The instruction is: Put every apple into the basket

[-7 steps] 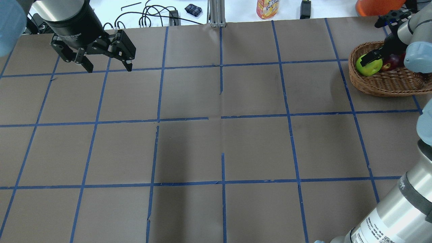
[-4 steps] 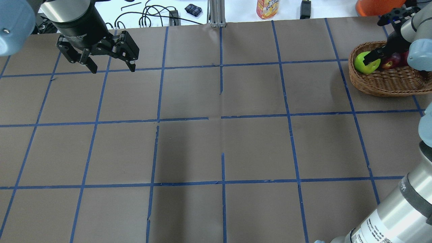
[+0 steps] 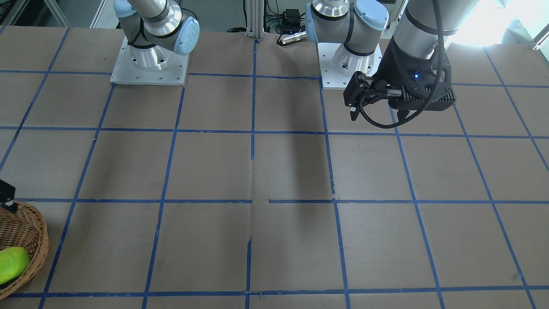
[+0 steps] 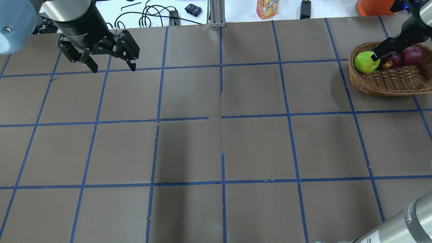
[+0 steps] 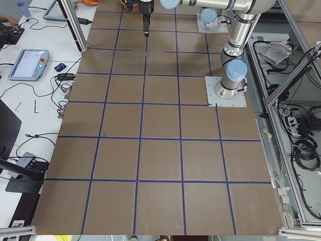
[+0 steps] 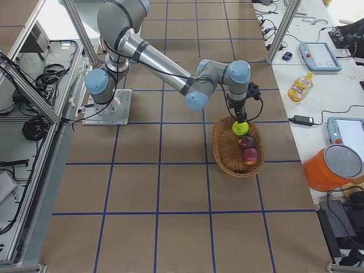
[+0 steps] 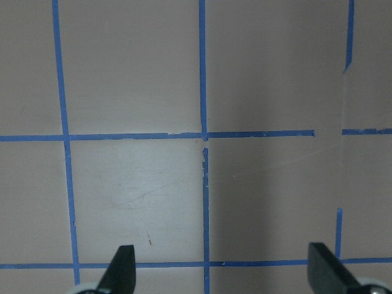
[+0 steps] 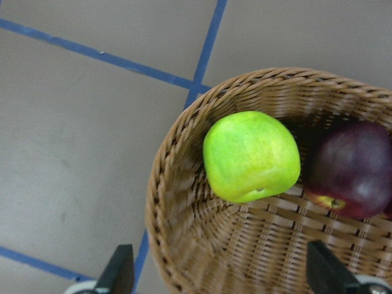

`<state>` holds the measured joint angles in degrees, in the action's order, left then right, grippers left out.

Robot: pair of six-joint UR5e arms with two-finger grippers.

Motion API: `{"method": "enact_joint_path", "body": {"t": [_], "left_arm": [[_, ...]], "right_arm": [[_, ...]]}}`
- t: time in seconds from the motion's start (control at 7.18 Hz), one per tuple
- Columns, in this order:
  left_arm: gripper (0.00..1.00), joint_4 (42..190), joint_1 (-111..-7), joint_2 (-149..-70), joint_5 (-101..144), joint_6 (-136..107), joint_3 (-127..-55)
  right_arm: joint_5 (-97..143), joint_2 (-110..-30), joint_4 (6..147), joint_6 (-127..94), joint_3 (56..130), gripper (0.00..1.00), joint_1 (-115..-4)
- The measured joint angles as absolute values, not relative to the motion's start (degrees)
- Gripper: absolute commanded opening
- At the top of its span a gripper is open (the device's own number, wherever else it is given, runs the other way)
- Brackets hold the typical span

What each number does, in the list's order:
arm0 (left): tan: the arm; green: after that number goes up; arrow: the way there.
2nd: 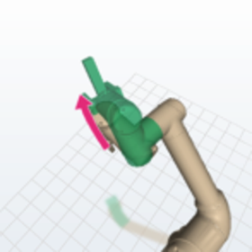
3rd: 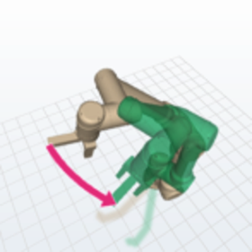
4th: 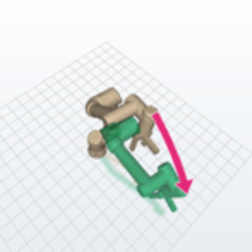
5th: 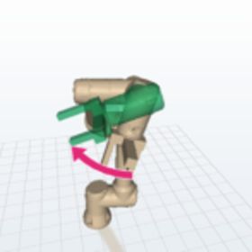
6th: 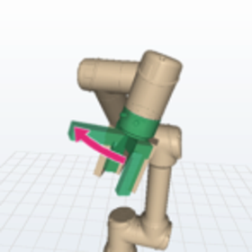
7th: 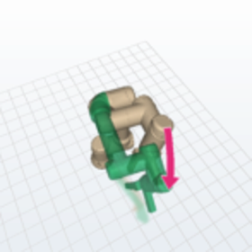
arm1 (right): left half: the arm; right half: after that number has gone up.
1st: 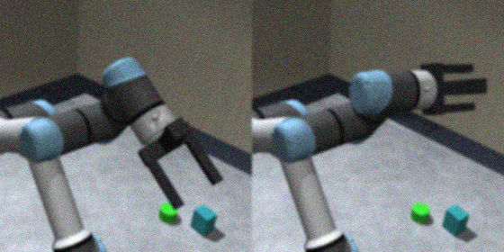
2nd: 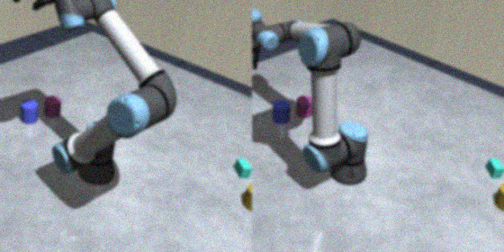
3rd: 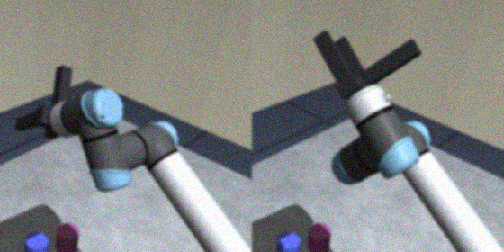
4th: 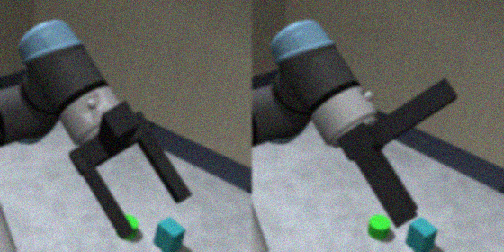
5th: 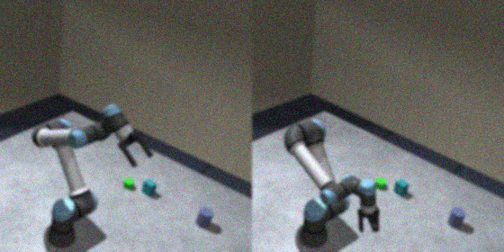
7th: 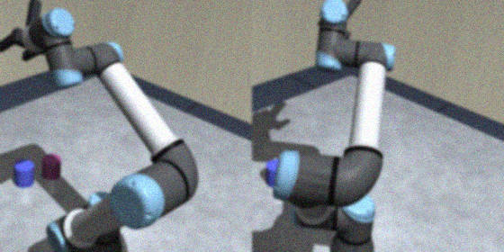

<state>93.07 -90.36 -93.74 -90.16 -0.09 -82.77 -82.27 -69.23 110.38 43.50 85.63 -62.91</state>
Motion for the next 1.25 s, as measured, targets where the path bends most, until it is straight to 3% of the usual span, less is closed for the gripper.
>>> {"method": "enact_joint_path", "body": {"t": [0.42, 1.25], "left_arm": [[1.00, 93.15, -90.43, -93.64, -90.26, -0.09, -82.60], [1.00, 93.47, -90.51, -93.54, -89.80, -0.05, -82.45]], "right_arm": [[-85.28, -77.37, 97.34, 28.00, 85.96, 1.00, -70.13], [-89.33, -85.21, 89.37, -4.91, 86.18, 1.00, -88.96]]}}
